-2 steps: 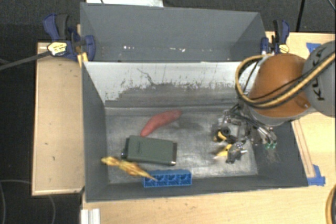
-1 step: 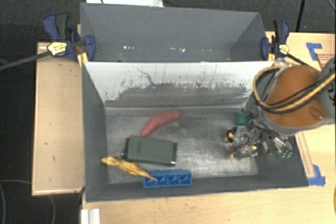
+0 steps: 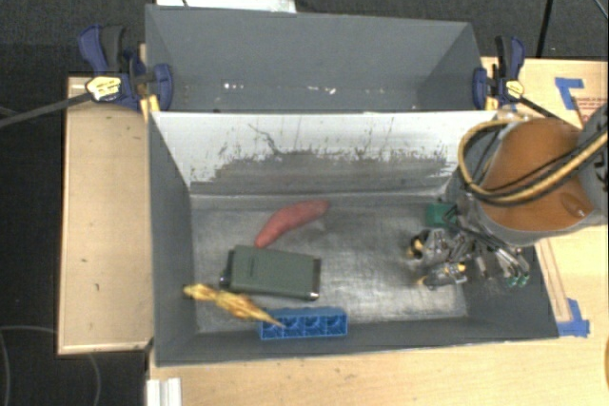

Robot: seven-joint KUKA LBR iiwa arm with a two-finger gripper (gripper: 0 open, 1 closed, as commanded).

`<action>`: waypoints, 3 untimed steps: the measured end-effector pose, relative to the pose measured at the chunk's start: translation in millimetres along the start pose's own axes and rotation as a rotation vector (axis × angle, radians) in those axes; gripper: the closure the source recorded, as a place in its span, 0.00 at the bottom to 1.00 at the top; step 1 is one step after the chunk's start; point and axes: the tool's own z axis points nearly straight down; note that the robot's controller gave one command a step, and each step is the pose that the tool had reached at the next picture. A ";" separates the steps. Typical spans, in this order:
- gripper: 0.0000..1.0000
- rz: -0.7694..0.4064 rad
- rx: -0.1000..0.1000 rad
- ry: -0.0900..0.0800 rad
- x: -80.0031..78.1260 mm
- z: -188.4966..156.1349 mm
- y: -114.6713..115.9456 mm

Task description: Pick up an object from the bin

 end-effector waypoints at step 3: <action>1.00 -0.229 0.003 -0.006 -73.1 -47.0 14.0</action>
Offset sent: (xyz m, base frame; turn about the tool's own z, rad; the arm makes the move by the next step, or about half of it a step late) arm 0.0482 0.0124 0.0527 -0.0806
